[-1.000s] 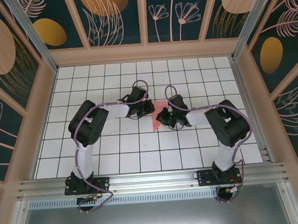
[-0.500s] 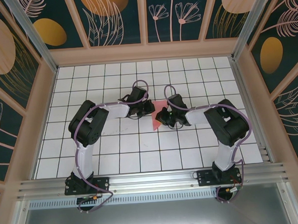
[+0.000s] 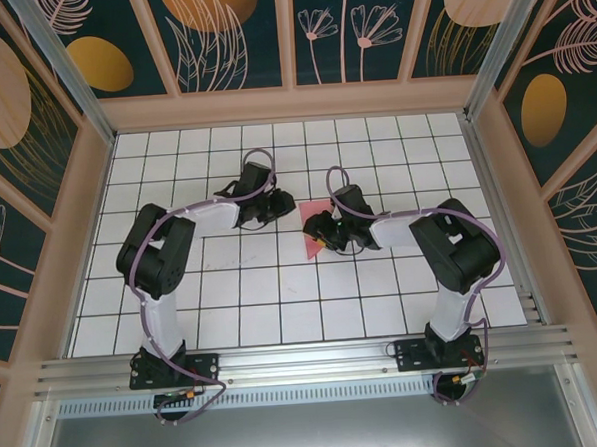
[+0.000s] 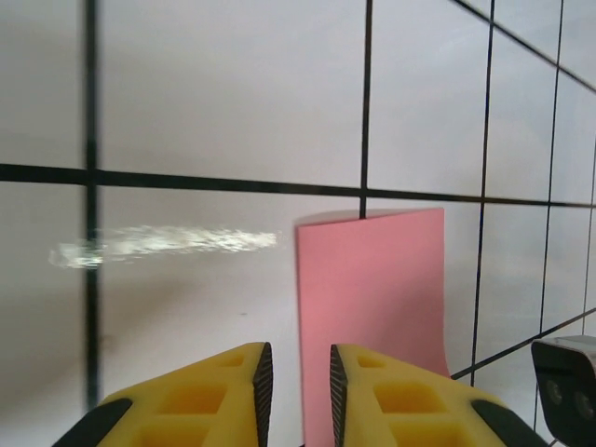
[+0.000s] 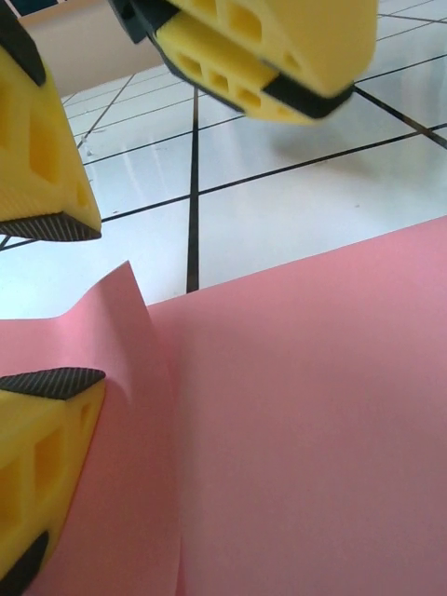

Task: Fold a paper plane with a square sheet of paper (pick it up from the middle)
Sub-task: Third fold the triangle at the center of the table.

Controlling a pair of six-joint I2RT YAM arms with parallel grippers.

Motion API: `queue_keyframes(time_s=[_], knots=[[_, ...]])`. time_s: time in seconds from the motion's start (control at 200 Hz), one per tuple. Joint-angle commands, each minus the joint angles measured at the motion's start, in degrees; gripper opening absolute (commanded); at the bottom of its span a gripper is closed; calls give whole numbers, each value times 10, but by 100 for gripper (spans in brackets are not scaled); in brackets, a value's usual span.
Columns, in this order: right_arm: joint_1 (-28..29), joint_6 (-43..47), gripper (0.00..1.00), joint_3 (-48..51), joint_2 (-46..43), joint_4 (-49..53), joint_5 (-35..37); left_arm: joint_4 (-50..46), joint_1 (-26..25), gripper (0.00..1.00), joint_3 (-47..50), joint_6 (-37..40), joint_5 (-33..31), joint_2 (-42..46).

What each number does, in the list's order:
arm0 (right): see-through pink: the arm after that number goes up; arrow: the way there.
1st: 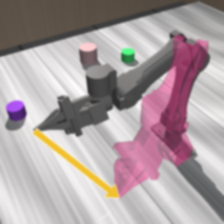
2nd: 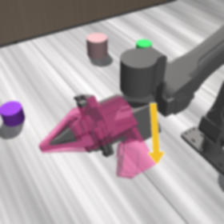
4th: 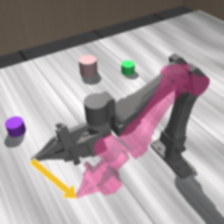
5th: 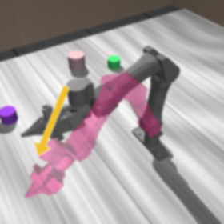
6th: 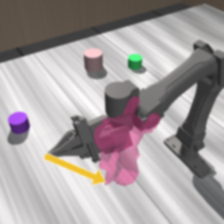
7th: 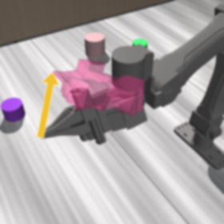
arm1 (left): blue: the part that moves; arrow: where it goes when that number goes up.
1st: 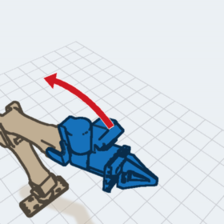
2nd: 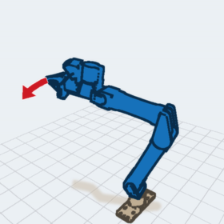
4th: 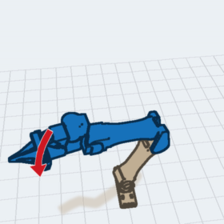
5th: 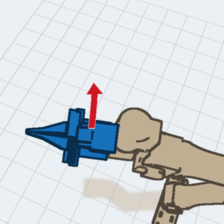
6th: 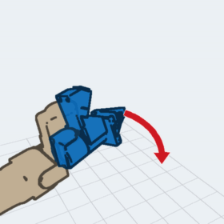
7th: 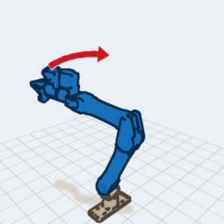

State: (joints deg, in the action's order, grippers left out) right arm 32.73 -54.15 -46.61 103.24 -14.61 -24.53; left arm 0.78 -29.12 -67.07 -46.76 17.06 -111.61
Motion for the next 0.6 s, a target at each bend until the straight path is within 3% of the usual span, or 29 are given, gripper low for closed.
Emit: queue_keyframes(time_s=[0.0,0.085,0.29,0.395,0.595], knots=[[-2,14,45,21,5,32,46,-10,2,28,19,2,-5,23],[-2,15,42,21,0,36,50,-4,2,27,26,3,5,28],[-2,19,13,16,5,62,60,29,2,20,49,0,47,37],[-2,19,6,16,11,64,58,58,0,16,70,-9,79,46],[-2,19,3,12,21,66,53,86,-22,11,90,-13,114,47]])
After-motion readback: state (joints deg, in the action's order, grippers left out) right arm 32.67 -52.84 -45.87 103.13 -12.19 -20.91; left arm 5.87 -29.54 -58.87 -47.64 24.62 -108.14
